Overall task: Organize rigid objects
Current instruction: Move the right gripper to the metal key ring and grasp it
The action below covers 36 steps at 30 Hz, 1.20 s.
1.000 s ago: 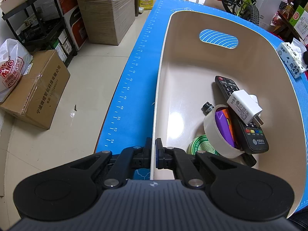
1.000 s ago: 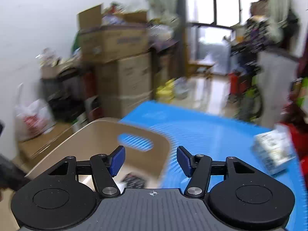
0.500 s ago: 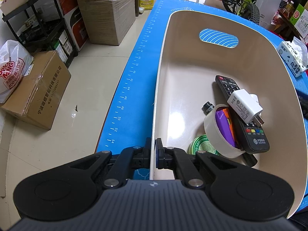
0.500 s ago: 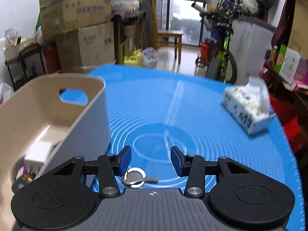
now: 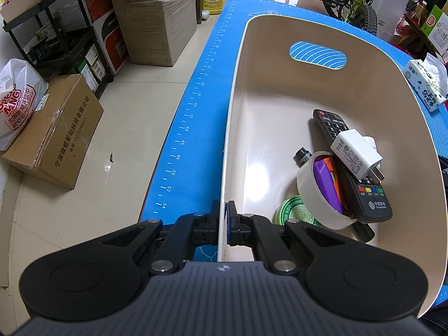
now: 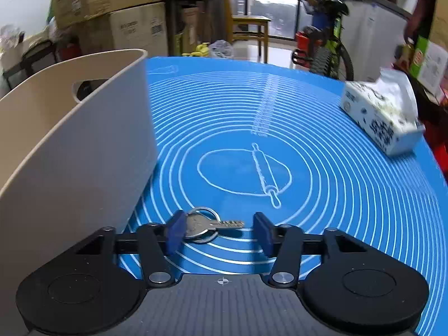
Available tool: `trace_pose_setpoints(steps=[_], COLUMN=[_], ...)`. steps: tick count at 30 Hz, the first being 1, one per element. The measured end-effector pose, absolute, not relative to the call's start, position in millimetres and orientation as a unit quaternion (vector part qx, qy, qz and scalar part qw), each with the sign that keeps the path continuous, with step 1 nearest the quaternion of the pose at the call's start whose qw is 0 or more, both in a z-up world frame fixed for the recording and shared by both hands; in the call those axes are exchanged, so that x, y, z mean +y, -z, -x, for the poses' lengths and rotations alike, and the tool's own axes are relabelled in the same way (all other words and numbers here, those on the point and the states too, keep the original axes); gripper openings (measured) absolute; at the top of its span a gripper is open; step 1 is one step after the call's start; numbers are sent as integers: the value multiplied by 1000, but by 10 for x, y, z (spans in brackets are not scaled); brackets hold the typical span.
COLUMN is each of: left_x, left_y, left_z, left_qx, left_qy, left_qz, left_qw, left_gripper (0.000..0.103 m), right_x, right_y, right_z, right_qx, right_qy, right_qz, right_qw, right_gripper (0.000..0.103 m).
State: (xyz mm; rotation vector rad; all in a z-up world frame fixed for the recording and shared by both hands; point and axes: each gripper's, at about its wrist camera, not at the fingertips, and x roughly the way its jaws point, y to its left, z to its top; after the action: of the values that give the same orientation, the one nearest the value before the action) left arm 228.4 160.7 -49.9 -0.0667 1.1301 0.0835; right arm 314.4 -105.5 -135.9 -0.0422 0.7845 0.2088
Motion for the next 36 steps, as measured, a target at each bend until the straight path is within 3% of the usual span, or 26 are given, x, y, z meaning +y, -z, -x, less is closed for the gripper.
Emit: trace_pose_setpoints(steps=[5, 9, 11, 13, 22, 33, 36], left_x=[1608, 1611, 1612, 1612, 1612, 1611, 1611], left_y=[499, 497, 497, 497, 497, 498, 498], left_z=[-2283, -2285, -2287, -2284, -2284, -2284, -2284], left_qx=[535, 535, 535, 535, 535, 535, 535], left_qy=[-40, -39, -39, -39, -40, -39, -40], left_qz=[32, 32, 32, 32, 32, 32, 32], left_qw=[843, 843, 843, 843, 843, 844, 844], left_gripper=[5, 5, 5, 5, 5, 5, 5], right_x=[-1056, -981, -962, -932, -983, -830, -841], right_y=[1400, 1417, 1419, 1402, 1209, 1299, 1285], right_z=[-3149, -3085, -3050, -3002, -2934, -2985, -2995], right_qx=[381, 368, 360, 344, 307, 325, 329], right_qy=[-97, -96, -101, -95, -126, -155, -157], right_qz=[1, 13, 13, 24, 8, 16, 14], right_qw=[920, 925, 927, 934, 943, 933, 931], right_gripper=[70, 57, 58, 43, 19, 17, 12])
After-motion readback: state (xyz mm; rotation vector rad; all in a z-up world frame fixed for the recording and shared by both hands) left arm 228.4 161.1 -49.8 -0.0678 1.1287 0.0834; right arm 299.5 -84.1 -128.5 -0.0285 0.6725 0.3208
